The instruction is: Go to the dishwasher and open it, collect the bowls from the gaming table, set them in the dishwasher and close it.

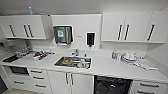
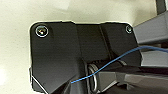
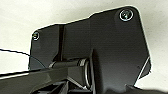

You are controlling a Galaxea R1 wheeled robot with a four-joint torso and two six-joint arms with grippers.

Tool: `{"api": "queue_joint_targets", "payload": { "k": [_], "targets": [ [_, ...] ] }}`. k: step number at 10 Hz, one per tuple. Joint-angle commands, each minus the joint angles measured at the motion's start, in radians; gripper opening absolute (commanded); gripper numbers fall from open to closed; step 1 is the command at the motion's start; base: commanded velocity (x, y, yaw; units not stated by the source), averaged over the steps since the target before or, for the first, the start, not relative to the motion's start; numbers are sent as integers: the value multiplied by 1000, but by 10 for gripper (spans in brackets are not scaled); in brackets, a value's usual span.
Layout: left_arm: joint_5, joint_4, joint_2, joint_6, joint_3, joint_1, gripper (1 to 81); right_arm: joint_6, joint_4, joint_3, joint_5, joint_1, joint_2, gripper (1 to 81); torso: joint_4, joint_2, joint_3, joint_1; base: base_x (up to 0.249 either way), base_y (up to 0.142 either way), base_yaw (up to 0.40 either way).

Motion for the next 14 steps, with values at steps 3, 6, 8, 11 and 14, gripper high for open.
{"api": "queue_joint_targets", "payload": {
  "k": [3, 6, 8, 11, 14],
  "targets": [
    [40, 35, -3, 6, 8, -44, 811, -6, 6, 0, -41, 44, 0, 811, 0, 0, 0, 0, 0, 0, 343],
    [35, 36, 5, 6, 8, -44, 811, 2, 12, 5, -41, 44, 5, 811, 0, 0, 0, 0, 0, 0, 346],
    [23, 53, 1, 6, 8, -44, 811, 2, 14, 28, -41, 38, 6, 811, 0, 0, 0, 0, 0, 0, 347],
    [16, 58, -13, 8, 14, -34, 811, 5, 14, 54, -34, 36, 3, 811, 0, 0, 0, 0, 0, 0, 347],
    [-24, 85, -42, 8, 80, -9, 811, -11, 3, 91, -24, 36, -26, 811, 0, 0, 0, 0, 0, 0, 347]
  ]
}}
